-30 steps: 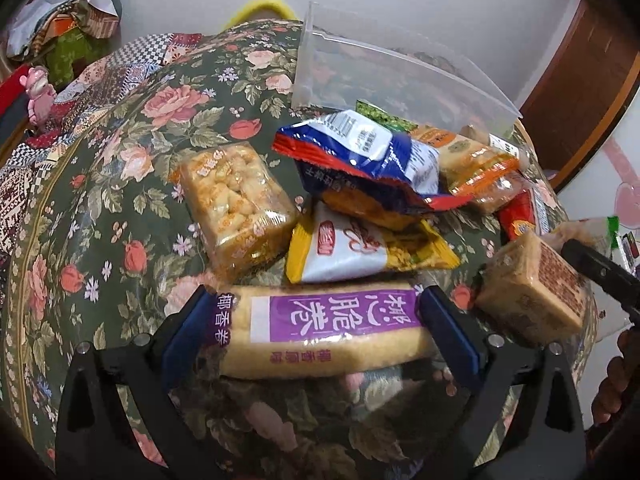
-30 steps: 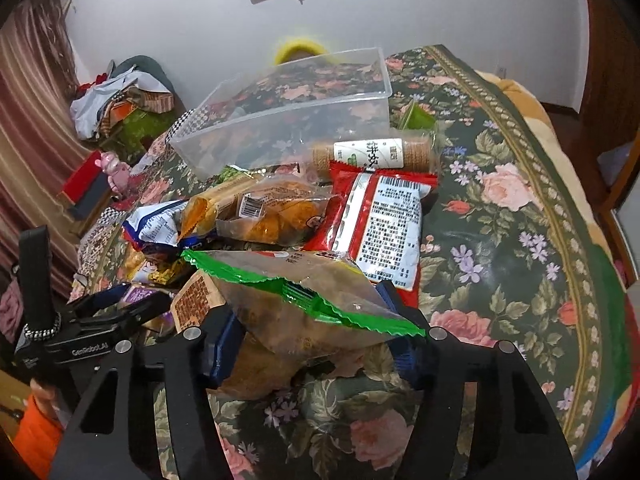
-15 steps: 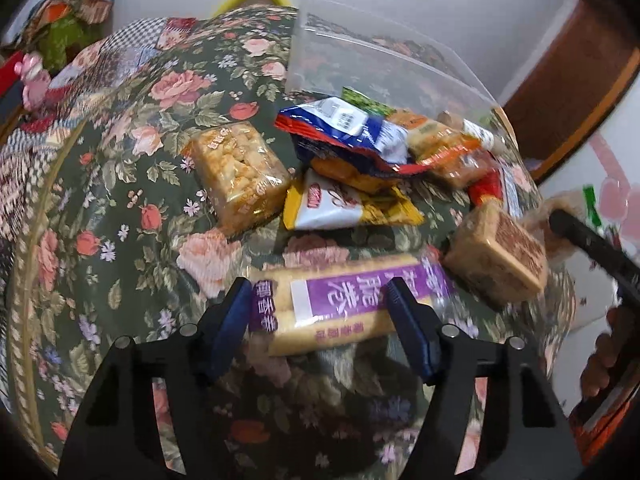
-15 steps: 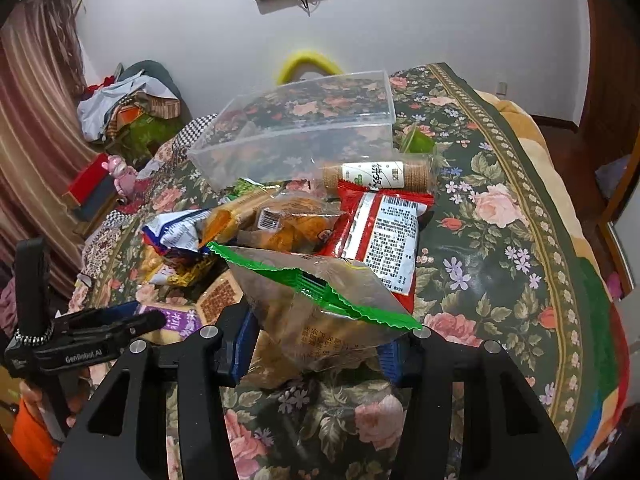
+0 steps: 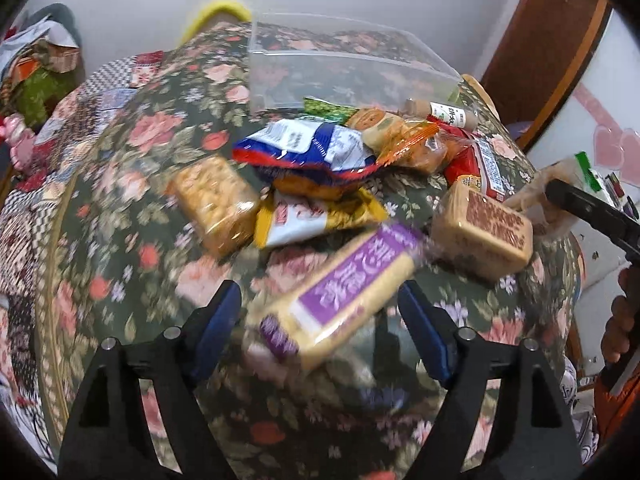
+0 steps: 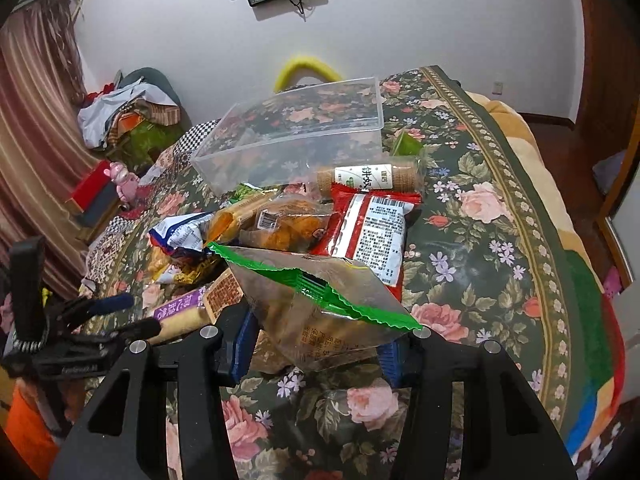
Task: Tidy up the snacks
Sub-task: 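Close the left gripper on the purple coconut roll while the right gripper grasps the green-edged bread bag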
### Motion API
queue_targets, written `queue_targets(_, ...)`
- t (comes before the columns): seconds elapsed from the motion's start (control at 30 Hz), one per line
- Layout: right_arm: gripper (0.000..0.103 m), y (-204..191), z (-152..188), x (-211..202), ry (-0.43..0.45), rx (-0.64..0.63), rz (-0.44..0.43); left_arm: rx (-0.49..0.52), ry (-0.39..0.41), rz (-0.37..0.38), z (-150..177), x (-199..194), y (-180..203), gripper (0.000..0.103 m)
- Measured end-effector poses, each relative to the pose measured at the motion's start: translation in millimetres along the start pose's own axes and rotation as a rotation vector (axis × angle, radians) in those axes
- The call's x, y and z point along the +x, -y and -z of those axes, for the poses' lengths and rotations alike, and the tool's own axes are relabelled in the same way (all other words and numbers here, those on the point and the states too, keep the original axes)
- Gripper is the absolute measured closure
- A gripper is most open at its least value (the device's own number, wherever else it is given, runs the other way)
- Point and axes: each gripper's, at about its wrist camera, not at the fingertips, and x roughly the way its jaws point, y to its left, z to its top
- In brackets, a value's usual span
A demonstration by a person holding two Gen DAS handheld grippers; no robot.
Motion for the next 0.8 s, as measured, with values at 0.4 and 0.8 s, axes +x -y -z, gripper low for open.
queue_targets(0.4, 0.056, 10, -5, -8, 0.021, 0.021, 0.009, 0.07, -0.033, 0.068, -3, 34, 9, 0.044)
queue_targets(0.8, 0.056, 4, -3, -17, 0.025, 0.01, -0.005, 0.084, 0.033, 0.057, 12, -3, 35, 0.058)
